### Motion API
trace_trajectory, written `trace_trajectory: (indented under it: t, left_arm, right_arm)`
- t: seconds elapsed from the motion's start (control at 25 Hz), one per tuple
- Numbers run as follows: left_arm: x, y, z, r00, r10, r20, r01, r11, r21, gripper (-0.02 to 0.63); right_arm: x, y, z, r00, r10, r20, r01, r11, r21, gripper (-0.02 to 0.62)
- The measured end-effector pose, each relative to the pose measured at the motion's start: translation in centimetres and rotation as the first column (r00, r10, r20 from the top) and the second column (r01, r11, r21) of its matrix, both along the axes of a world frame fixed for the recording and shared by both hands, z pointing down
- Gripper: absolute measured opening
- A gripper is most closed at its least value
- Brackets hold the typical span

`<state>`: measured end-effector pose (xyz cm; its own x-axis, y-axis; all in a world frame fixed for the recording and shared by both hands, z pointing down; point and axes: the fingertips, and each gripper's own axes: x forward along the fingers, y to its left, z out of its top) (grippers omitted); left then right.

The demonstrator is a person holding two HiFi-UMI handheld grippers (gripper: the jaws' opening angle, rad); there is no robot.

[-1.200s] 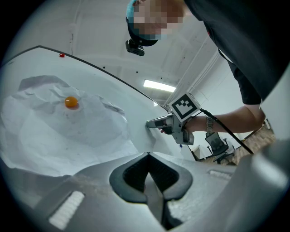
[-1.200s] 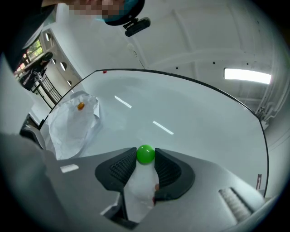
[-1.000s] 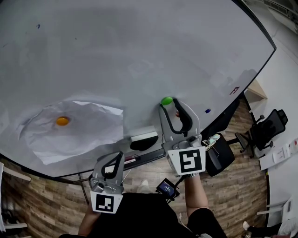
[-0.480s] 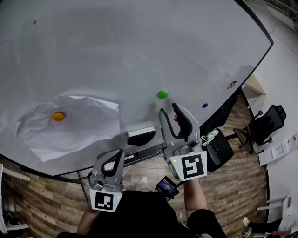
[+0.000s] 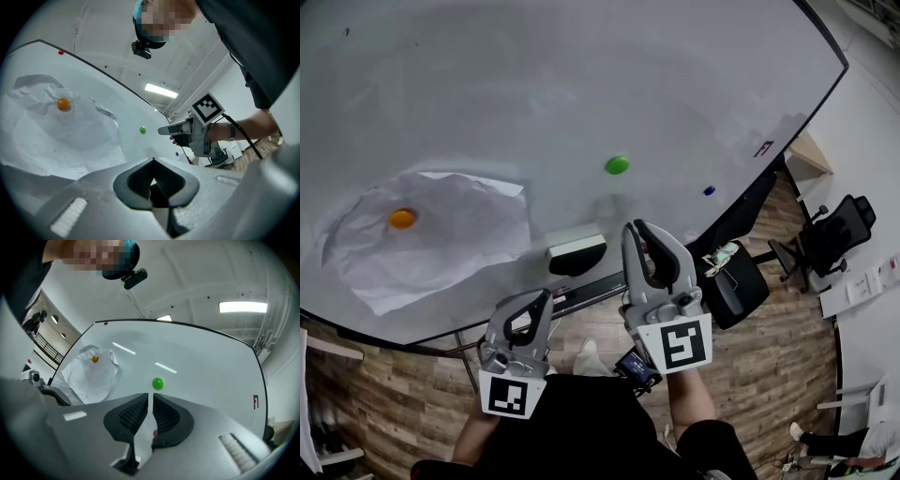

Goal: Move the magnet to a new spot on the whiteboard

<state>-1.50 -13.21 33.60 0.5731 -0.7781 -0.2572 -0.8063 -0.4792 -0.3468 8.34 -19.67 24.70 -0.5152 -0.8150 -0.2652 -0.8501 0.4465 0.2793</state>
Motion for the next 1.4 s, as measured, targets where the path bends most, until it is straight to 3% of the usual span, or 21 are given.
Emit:
trace_trajectory:
  t: [0.2,0.68,1.12,1.4]
  left_arm:
    - [0.5,0.6,0.3,1.000,0.009,0.004,-0.009,1.000,-0.007,-0.005]
    - [1.7,2.1,1.6,0.999,0.038,0.006,-0.038,0.998,-0.043,-0.005]
    - [2.0,2.3,2.5,0.998,0.052,0.022,-0.051,0.997,-0.060,-0.005]
    - [1.5,2.1,3.6,0.998,0.043,0.035,-0.040,0.996,-0.078,-0.005]
  right_arm:
    - [0.1,1.1,1.5,1.000,0.005,0.014,-0.004,1.000,-0.028,0.003]
    - [0.2,4.9,5.6,1.000,0.002,0.029,0.000,0.997,-0.079,0.002]
    - [0.5,6.6,10.8,0.999,0.004,0.045,0.004,0.983,-0.186,0.002]
    - [-0.5,7.4,11.5,0.999,-0.003,0.045,0.010,0.988,-0.154,0.002]
